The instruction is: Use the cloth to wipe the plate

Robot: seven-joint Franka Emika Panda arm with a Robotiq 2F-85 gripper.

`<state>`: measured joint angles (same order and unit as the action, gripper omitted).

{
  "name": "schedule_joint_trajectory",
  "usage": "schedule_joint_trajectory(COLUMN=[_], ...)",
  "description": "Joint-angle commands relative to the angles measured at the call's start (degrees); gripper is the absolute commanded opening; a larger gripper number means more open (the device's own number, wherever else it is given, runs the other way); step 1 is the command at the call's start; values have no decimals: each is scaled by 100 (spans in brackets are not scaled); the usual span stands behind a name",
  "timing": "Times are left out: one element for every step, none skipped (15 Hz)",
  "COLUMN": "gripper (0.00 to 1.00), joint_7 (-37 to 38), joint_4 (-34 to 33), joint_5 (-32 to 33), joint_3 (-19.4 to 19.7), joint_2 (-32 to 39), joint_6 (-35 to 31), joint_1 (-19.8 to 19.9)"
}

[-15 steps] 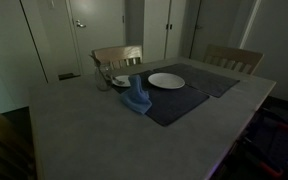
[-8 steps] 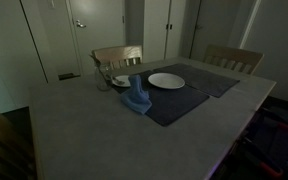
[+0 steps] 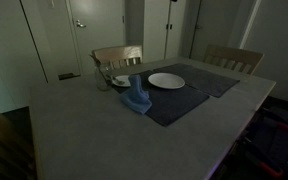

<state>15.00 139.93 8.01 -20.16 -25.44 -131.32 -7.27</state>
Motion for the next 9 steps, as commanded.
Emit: schedule_joint_trajectory(gripper=[100,100,100,100,100,100,100,100,100], joint_7=[74,120,251,508,276,388,437,449,456], joint_4=[-231,-227,-255,-318,-87,-127,-167,-204,-226], joint_5=[356,472,584,701,516,596,631,635,635], joint_3=[48,89,115,114,195,221,240,250,251], joint_2=[826,1012,1182,1303,914,1058,1164,1218,1233], joint_6=[-578,-783,-887,-844,-746,-790,-809,-811,-811], joint_1=[89,140,200,270,38,85,109,117,116])
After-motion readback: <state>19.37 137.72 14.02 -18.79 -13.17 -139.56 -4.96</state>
